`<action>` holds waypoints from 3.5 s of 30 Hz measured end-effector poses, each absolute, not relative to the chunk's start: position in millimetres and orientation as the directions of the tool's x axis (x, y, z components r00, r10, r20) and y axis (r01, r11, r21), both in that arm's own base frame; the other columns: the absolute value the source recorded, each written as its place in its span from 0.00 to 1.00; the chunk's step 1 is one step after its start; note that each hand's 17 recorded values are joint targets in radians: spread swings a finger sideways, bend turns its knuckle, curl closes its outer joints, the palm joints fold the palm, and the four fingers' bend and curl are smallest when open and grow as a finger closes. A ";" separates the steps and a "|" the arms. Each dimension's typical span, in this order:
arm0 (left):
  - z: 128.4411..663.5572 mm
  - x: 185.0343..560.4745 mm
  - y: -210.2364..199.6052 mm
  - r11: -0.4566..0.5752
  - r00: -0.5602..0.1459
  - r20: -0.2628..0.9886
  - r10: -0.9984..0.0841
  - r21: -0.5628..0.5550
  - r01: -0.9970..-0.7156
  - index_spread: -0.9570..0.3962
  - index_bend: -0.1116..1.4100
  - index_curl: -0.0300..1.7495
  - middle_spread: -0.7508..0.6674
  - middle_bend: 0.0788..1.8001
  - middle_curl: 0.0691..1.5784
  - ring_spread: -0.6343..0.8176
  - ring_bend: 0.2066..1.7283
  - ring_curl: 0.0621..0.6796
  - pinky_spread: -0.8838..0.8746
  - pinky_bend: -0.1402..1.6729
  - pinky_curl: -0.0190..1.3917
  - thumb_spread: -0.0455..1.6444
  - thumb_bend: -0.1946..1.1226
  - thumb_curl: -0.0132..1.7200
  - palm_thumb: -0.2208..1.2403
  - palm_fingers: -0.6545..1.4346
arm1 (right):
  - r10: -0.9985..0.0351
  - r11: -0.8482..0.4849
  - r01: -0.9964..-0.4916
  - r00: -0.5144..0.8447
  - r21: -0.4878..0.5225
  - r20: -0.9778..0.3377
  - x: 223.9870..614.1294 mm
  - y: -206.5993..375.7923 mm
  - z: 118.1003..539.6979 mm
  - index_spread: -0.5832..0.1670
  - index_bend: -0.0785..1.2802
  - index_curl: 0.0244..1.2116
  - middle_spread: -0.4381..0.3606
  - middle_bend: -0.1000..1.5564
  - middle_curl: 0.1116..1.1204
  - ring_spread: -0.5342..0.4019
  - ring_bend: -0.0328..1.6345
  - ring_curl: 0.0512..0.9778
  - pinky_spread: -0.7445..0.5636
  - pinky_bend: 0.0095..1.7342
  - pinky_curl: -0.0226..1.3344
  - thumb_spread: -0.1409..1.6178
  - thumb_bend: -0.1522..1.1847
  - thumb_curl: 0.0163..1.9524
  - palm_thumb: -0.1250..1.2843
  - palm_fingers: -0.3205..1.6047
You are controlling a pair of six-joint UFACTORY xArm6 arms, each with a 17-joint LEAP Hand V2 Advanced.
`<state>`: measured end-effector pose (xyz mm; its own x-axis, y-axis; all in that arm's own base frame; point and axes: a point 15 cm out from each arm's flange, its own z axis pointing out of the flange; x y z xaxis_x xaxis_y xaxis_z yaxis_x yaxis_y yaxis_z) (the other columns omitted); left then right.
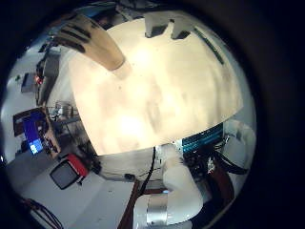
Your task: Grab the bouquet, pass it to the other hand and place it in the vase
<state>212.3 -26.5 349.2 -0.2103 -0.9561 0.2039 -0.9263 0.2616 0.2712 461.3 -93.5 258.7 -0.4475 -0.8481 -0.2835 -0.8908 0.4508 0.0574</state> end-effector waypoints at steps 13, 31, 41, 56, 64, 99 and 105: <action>344.7 215.8 -29.5 0.248 -0.197 0.197 -0.961 0.284 -0.926 0.86 0.19 0.22 0.81 0.07 0.16 0.83 0.08 0.26 0.81 0.18 0.20 0.54 0.12 0.19 0.37 0.36 | -0.835 0.453 -0.871 -0.489 0.189 -0.252 473.4 -93.6 167.2 0.68 0.20 0.29 0.60 0.45 0.38 0.47 0.59 0.28 0.57 0.42 0.11 0.69 0.10 0.20 0.55 0.33; 347.7 215.6 -28.8 0.240 -0.190 0.192 -0.963 0.282 -0.929 0.86 0.19 0.22 0.81 0.07 0.16 0.83 0.07 0.26 0.81 0.18 0.20 0.54 0.12 0.19 0.37 0.36 | -0.848 0.443 -0.874 -0.481 0.200 -0.222 496.7 -90.9 156.5 0.66 0.20 0.33 0.61 0.44 0.38 0.51 0.56 0.26 0.62 0.37 0.07 0.66 0.10 0.22 0.58 0.36; 348.2 214.4 -26.9 0.238 -0.190 0.187 -0.964 0.286 -0.928 0.86 0.19 0.22 0.81 0.07 0.16 0.83 0.07 0.27 0.81 0.18 0.20 0.54 0.12 0.19 0.37 0.36 | -0.855 0.444 -0.863 -0.488 0.242 -0.174 495.1 -89.0 142.0 0.65 0.21 0.34 0.63 0.43 0.37 0.53 0.54 0.24 0.66 0.34 0.06 0.66 0.09 0.22 0.58 0.38; 349.4 217.7 -26.1 0.235 -0.188 0.184 -0.965 0.281 -0.931 0.86 0.19 0.21 0.81 0.07 0.16 0.83 0.07 0.27 0.81 0.18 0.20 0.54 0.12 0.19 0.37 0.36 | -0.869 0.426 -0.844 -0.482 0.325 -0.113 497.0 -93.0 133.1 0.55 0.22 0.37 0.53 0.46 0.38 0.43 0.57 0.23 0.59 0.33 0.03 0.64 0.10 0.23 0.62 0.49; 349.5 218.8 -26.1 0.233 -0.186 0.184 -0.965 0.283 -0.930 0.86 0.19 0.22 0.82 0.07 0.16 0.83 0.07 0.27 0.81 0.18 0.20 0.55 0.12 0.19 0.37 0.36 | -0.878 0.398 -0.829 -0.469 0.394 -0.100 500.3 -90.2 129.5 0.48 0.23 0.40 0.47 0.47 0.40 0.37 0.59 0.24 0.52 0.37 0.01 0.63 0.09 0.23 0.63 0.53; 359.5 257.8 -18.5 0.145 -0.098 0.246 -0.964 0.182 -0.973 0.85 0.22 0.23 0.76 0.09 0.17 0.81 0.07 0.26 0.79 0.17 0.18 0.56 0.12 0.18 0.38 0.42 | -0.869 0.299 -0.954 -0.268 -0.010 -0.415 491.8 -78.3 359.2 0.37 0.78 0.83 0.36 0.83 0.67 0.38 0.89 0.58 0.42 0.83 0.40 0.43 0.12 0.40 0.97 0.74; 372.9 281.6 -34.7 0.134 -0.076 0.372 -0.925 0.135 -0.982 0.79 0.24 0.25 0.68 0.11 0.18 0.76 0.09 0.27 0.76 0.17 0.16 0.59 0.13 0.18 0.38 0.46 | -0.833 0.247 -0.955 -0.121 -0.167 -0.540 458.1 -57.9 435.1 0.38 0.78 0.84 0.36 0.83 0.67 0.38 0.90 0.59 0.42 0.82 0.43 0.36 0.12 0.43 0.97 0.75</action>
